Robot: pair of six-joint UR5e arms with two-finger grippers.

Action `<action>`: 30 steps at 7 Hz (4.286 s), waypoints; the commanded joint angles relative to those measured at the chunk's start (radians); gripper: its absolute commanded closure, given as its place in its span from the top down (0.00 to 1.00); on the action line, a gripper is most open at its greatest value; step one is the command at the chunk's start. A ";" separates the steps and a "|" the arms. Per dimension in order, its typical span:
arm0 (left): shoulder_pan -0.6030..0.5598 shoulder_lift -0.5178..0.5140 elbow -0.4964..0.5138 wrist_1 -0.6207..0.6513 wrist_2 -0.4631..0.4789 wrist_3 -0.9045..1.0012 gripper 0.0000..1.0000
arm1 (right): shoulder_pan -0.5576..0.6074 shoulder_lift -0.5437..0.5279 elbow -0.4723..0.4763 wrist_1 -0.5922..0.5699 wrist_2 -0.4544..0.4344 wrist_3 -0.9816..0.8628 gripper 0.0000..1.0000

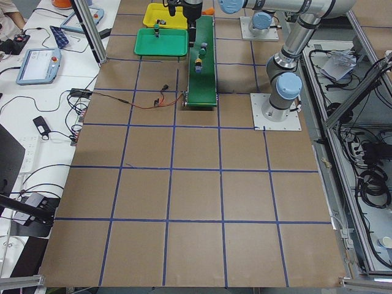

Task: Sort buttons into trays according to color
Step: 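Lower the right gripper to the belt and grasp the green button, then lift the green button into the green tray and open the right gripper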

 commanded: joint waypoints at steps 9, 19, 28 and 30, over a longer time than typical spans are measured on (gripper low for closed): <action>0.000 0.017 0.004 -0.003 0.000 0.000 1.00 | 0.151 0.020 0.236 -0.275 0.063 0.354 0.99; -0.004 0.027 0.001 -0.009 -0.004 0.000 1.00 | 0.284 0.216 0.235 -0.477 0.058 0.514 1.00; -0.007 0.028 -0.004 -0.012 -0.007 -0.001 1.00 | 0.283 0.278 0.217 -0.510 0.052 0.381 0.00; -0.007 0.028 -0.004 -0.011 -0.007 -0.001 1.00 | 0.277 0.275 0.125 -0.497 -0.005 0.341 0.00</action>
